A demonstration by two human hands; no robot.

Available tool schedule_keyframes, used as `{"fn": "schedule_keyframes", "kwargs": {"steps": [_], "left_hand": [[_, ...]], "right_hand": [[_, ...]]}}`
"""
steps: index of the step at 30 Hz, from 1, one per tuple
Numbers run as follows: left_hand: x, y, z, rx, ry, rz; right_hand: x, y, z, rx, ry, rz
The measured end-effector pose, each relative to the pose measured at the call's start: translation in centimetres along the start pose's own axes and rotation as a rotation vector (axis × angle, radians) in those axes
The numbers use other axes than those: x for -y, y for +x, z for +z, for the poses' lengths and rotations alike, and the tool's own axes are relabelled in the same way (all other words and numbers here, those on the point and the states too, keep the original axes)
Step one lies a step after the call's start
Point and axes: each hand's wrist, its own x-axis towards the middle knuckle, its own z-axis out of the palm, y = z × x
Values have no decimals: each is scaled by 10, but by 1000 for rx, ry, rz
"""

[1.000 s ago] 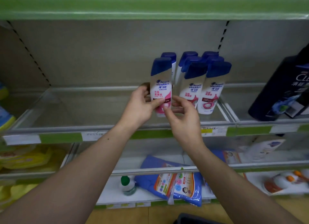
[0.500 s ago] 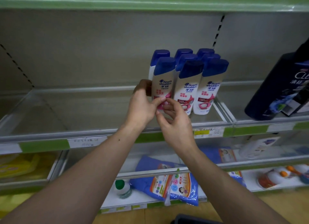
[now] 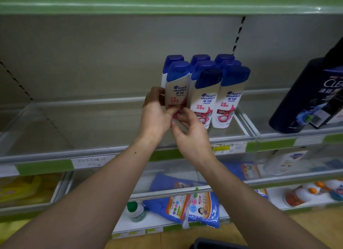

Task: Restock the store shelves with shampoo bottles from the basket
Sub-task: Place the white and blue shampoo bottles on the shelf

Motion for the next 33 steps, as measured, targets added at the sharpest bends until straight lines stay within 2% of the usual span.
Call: {"fn": "schedule_keyframes", "kwargs": {"steps": [5, 12, 17, 23, 33], "left_hand": [[0, -1, -1, 9, 17, -37], [-3, -35, -13, -45, 56, -108], [-21, -90, -17, -70, -147, -29], [-21, -179, 27, 140, -328, -136], [51, -327, 126, 421, -232, -406]], "right_hand": [[0, -2, -1, 10, 18, 27], [1, -19, -10, -86, 139, 18], [-3, -43, -26, -134, 192, -22], [-54, -96, -62, -105, 259, 90], [-215, -222, -134, -107, 205, 436]]}}
